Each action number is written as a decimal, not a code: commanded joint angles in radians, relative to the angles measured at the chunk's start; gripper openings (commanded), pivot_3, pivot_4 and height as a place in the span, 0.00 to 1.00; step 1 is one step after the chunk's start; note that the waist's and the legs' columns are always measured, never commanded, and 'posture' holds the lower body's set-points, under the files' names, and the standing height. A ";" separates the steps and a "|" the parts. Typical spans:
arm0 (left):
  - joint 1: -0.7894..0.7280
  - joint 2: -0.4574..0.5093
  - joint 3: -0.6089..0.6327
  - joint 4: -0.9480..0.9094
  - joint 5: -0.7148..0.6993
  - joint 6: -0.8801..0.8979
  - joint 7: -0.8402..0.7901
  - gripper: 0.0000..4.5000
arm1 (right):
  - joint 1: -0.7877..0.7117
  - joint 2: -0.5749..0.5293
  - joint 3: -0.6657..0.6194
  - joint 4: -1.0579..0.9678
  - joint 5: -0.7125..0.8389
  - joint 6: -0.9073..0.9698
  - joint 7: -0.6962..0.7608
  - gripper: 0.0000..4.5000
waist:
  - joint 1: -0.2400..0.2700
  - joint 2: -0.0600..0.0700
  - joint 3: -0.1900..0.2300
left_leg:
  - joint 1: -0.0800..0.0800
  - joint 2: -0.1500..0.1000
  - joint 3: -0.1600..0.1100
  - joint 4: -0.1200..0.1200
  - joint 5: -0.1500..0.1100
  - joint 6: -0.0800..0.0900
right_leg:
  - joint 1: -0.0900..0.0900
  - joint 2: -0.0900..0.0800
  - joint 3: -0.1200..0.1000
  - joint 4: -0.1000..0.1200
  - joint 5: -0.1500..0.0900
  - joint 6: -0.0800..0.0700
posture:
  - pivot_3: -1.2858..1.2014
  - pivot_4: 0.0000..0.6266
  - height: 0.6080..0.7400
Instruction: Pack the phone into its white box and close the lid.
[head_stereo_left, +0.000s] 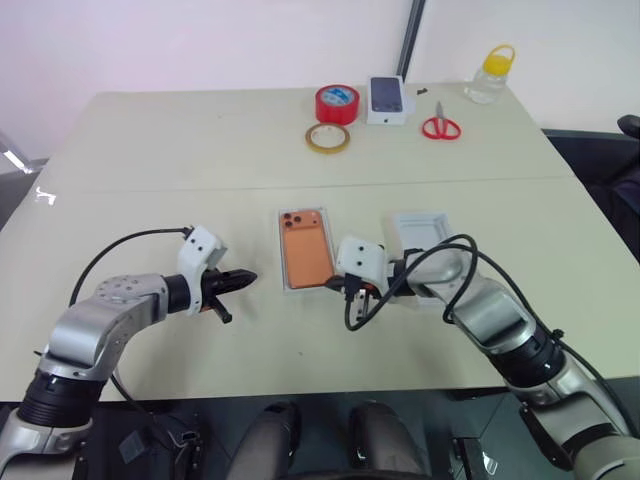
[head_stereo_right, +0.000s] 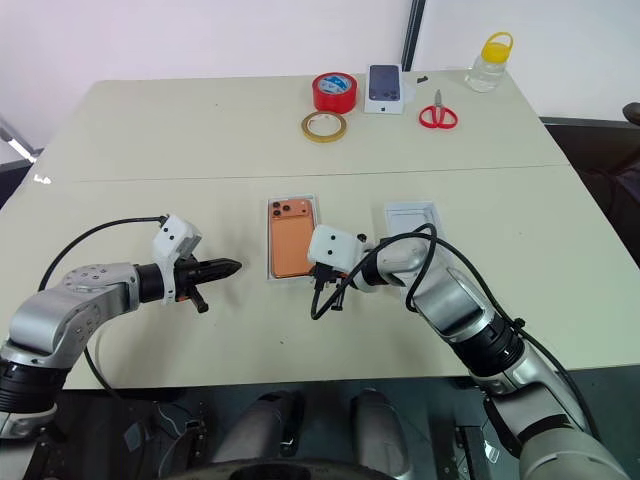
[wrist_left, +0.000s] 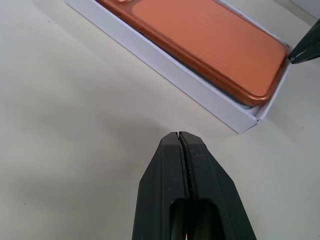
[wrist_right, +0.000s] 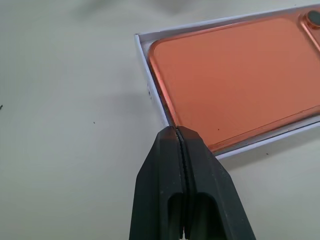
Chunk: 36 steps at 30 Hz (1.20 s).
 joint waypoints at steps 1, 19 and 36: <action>0.000 -0.002 0.030 -0.029 0.006 -0.004 -0.004 0.01 | -0.010 0.008 0.006 0.006 -0.007 -0.004 -0.011 0.00 | 0.000 0.000 0.000 | 0.000 0.000 0.000 0.000 0.000 0.000 | 0.000 0.000 0.000 0.000 0.000 0.000 | 0.52 0.24 1.00; -0.220 -0.176 -0.009 0.142 0.066 0.197 0.208 0.01 | -0.177 0.048 -0.042 0.260 -0.080 0.034 -0.171 0.00 | -0.001 0.000 0.000 | 0.000 0.000 0.000 0.001 0.000 0.000 | 0.000 0.000 0.000 0.001 0.000 0.000 | 0.52 0.24 1.00; -0.387 -0.314 -0.208 0.172 0.138 0.213 0.098 0.01 | -0.168 0.098 0.015 0.210 -0.147 0.045 -0.138 0.00 | 0.001 0.000 0.000 | -0.001 -0.001 0.000 0.003 0.000 0.000 | 0.000 0.000 -0.001 0.001 0.000 0.000 | 0.52 0.24 1.00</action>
